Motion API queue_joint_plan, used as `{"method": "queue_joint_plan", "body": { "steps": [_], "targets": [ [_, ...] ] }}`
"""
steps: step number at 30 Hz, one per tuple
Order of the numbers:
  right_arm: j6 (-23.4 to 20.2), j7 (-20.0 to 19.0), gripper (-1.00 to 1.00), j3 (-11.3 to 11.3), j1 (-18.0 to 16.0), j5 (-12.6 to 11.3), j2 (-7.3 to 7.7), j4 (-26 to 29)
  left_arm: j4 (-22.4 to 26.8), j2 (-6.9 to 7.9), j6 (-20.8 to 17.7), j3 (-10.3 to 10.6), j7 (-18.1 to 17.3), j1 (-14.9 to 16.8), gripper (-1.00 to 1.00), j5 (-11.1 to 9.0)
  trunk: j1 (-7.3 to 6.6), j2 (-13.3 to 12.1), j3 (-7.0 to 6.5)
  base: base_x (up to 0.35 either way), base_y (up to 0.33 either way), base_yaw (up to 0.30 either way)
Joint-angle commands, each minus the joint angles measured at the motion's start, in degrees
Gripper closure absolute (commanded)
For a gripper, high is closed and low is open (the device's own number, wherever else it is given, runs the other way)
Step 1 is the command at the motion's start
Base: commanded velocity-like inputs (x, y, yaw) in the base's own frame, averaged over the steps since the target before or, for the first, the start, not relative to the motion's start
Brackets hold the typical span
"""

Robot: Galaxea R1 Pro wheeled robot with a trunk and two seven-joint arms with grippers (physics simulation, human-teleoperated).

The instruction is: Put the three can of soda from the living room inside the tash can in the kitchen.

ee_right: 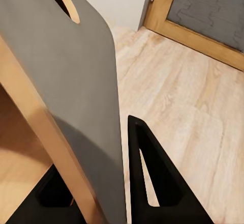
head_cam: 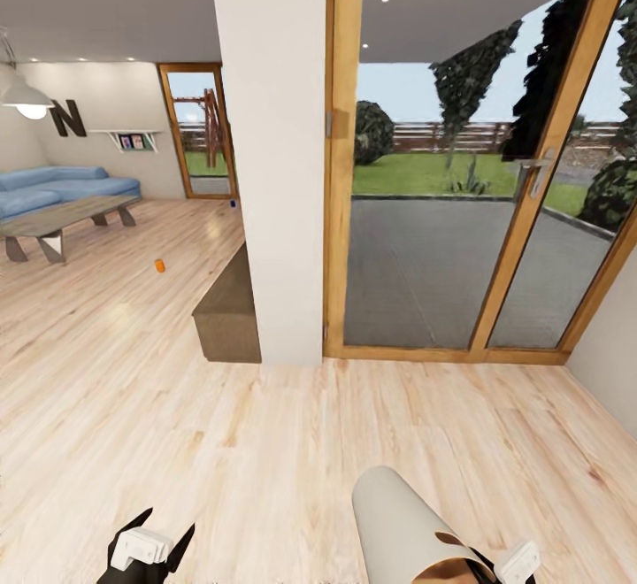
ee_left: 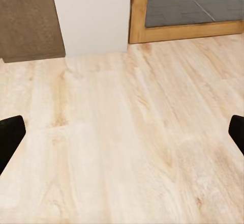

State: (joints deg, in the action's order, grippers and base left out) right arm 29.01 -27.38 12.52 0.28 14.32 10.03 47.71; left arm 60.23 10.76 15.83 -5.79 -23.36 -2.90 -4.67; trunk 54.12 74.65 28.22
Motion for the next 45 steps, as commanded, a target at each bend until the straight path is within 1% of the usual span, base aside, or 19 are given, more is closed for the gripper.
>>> {"method": "queue_joint_plan", "body": {
  "steps": [1, 7, 12, 33, 38, 45],
  "targets": [
    [-0.10, -0.34, 1.00, 0.04, -0.02, -0.74, -0.01, 0.10, 0.01, -0.01, 0.04, 0.00, 0.00, 0.00, -1.00, -0.02, 0.00, 0.00, 0.03, 0.000, 0.000, 0.018],
    [-0.13, -0.31, 1.00, 0.04, -0.02, -0.71, -0.19, 0.10, 0.04, 0.00, 0.24, -0.01, 0.05, 0.00, -1.00, -0.06, 0.00, 0.00, 0.11, 0.000, 0.000, 0.047],
    [-0.11, -0.26, 1.00, 0.04, -0.02, -0.58, -0.58, 0.10, 0.00, 0.01, 0.32, -0.01, 0.07, 0.00, -1.00, 0.00, 0.00, 0.00, 0.12, 0.000, 0.000, 0.165],
    [-0.10, -0.31, 1.00, -0.05, -0.02, -0.37, -0.72, 0.02, -0.11, 0.01, 0.34, -0.06, 0.07, 0.00, -1.00, 0.01, 0.00, 0.00, 0.12, 0.004, 0.000, 0.240],
    [-0.10, -0.31, 1.00, -0.11, -0.02, -0.35, -0.72, 0.02, -0.11, 0.02, 0.34, -0.09, 0.07, 0.00, -1.00, 0.01, 0.00, 0.00, 0.12, 0.161, 0.000, 0.245],
    [-0.10, -0.31, 1.00, -0.20, -0.02, -0.35, -0.72, 0.02, -0.11, 0.01, 0.30, -0.08, 0.06, 0.00, -1.00, 0.01, 0.00, 0.00, 0.19, 0.300, 0.022, 0.245]
  ]
}}
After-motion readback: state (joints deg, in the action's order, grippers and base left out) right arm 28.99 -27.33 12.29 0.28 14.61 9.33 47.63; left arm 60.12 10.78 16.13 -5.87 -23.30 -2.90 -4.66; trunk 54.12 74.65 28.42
